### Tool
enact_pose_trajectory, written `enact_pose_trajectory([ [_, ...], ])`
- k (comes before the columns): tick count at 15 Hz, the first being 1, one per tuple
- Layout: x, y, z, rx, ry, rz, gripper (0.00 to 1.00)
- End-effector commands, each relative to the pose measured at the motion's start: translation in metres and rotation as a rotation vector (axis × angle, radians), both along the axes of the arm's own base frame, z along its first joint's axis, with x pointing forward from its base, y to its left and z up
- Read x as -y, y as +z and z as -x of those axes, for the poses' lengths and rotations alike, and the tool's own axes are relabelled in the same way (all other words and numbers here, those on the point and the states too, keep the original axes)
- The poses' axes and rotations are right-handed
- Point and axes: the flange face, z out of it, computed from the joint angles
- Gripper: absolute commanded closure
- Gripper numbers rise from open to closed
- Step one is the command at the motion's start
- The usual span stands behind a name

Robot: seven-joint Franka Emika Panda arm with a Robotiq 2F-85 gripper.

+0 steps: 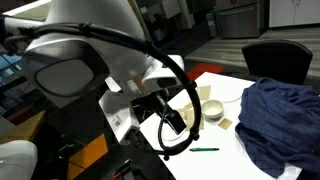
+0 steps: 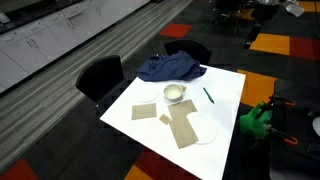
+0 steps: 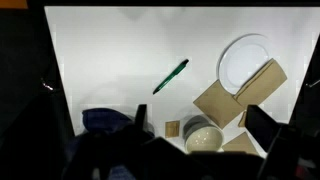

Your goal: Pick up the the pen and place it in the bowl.

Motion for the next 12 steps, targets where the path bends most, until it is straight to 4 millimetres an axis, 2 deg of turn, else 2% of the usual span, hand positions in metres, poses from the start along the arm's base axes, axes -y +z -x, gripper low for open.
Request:
enact_pose_trajectory([
  [1,0.0,0.0,0.0,-0.001,0.0,0.0,0.0],
  [7,-0.002,-0.001,-0.002,-0.005,0.009,0.0,0.0],
  [12,-0.017,-0.007,-0.016,-0.008,-0.019,-0.035,0.0],
])
